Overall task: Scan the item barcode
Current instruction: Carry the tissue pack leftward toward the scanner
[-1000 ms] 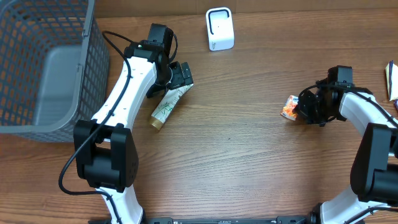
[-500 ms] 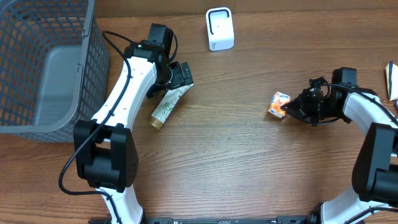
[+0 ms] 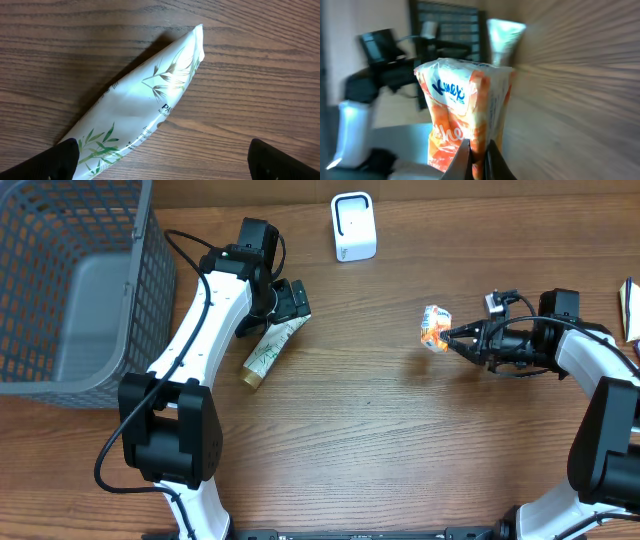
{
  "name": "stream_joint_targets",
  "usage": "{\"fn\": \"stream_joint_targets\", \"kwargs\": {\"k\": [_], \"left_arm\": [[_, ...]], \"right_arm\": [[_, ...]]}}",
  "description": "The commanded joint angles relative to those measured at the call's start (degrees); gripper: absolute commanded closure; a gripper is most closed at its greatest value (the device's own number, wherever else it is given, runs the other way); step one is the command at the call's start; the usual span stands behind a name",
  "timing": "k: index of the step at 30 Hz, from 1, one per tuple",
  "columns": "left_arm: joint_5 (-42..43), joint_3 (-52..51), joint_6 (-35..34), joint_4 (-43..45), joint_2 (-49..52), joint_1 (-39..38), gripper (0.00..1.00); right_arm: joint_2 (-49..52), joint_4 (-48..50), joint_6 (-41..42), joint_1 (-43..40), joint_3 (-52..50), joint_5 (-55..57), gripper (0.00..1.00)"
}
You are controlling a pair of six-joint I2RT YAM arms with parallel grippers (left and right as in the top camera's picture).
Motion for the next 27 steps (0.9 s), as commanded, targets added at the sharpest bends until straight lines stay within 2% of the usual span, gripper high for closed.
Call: {"fn": "stream_joint_targets", "kwargs": {"k": [1, 4, 7, 11, 13, 15, 17, 19, 21, 23, 27], "left_arm": [[-0.4, 1.0, 1.1, 0.1, -0.2, -0.4, 0.0], [-0.4, 1.0, 1.1, 0.1, -0.2, -0.4, 0.0], [-0.4, 1.0, 1.1, 0.1, -0.2, -0.4, 0.0], [-0.4, 1.0, 1.1, 0.1, -0.2, -0.4, 0.0], [-0.4, 1.0, 1.1, 0.1, -0.2, -0.4, 0.0], [-0.4, 1.0, 1.1, 0.1, -0.2, -0.4, 0.0], [-0.4, 1.0, 1.1, 0.1, -0.2, -0.4, 0.0], [-0.4, 1.0, 1.1, 0.1, -0.2, -0.4, 0.0], [-0.4, 1.0, 1.1, 0.1, -0.2, -0.4, 0.0], [-0.4, 1.0, 1.1, 0.1, -0.2, -0.4, 0.0], [-0.4, 1.0, 1.1, 0.1, -0.2, -0.4, 0.0]], "right_arm": [[-0.4, -0.1, -1.0, 1.4, 0.4, -11.7, 0.96], [-0.4, -0.4, -3.5, 4.9, 0.2, -11.7, 0.96], [-0.4, -0.1, -15.0, 9.3, 0.2, -11.7, 0.96], [-0.4, 5.2, -16.9, 13.4, 0.2, -11.7, 0.96], [-0.4, 9.1, -13.5, 14.7, 0.2, -11.7, 0.96], [-0.4, 14.6, -6.0, 15.3, 0.2, -11.6, 0.96], [-0.4, 21.2, 3.7, 15.3, 0.2, -11.6, 0.96], [-0.4, 33.0, 17.7, 15.2, 0.2, -11.6, 0.96], [-0.4, 40.0, 24.7, 15.2, 0.2, -11.6, 0.96], [-0.4, 44.5, 29.5, 15.2, 0.2, -11.6, 0.96], [-0.4, 45.1, 30.6, 15.2, 0.2, -11.6, 0.96]]}}
